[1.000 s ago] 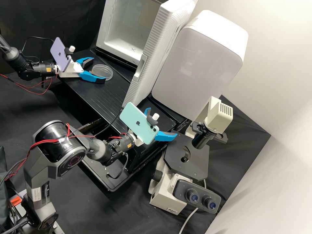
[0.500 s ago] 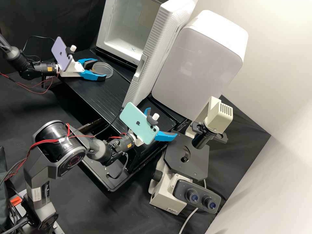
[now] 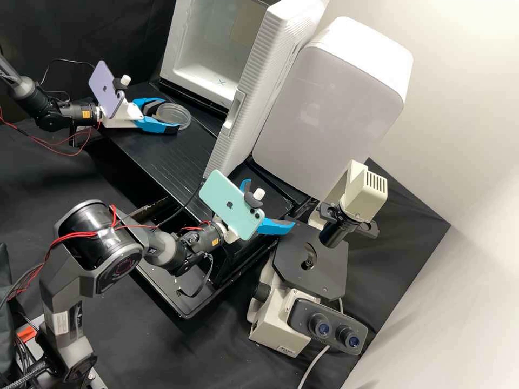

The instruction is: Place the petri dish in the incubator

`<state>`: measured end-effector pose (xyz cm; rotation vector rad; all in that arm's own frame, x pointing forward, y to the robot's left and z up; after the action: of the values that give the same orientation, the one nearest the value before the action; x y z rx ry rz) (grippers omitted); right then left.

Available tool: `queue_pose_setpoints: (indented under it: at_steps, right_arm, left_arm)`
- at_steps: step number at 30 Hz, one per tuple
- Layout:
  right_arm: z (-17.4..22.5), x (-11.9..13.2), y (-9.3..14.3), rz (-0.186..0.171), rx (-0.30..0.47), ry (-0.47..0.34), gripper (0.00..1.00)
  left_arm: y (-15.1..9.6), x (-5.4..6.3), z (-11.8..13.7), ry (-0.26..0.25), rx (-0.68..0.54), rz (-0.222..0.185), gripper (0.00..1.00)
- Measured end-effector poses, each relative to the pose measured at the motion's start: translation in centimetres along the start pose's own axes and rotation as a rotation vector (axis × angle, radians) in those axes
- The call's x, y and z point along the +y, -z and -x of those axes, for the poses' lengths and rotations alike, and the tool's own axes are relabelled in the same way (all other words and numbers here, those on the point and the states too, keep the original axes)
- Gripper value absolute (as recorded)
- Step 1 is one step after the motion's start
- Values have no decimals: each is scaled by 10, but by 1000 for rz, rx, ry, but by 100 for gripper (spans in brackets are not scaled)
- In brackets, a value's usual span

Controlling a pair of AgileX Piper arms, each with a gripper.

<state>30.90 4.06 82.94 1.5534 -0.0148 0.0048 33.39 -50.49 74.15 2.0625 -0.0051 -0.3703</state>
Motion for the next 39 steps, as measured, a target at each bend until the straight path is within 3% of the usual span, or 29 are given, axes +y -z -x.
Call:
queue_pose_setpoints:
  at_steps: [13, 19, 23, 29, 39]
  right_arm:
    - [0, 0, 0, 0, 0, 0, 100]
    - [0, 0, 0, 0, 0, 0, 100]
    - [0, 0, 0, 0, 0, 0, 100]
    - [0, 0, 0, 0, 0, 0, 100]
    - [0, 0, 0, 0, 0, 0, 100]
  left_arm:
    - [-5, 2, -5, 12, -8, -2, 0]
    - [-7, 9, -10, 26, -4, -4, 0]
    - [-11, 22, -10, 18, -6, -7, 0]
    - [-18, 49, -9, -65, -30, -9, 0]
    - [-26, 69, -9, -120, -64, -32, 0]
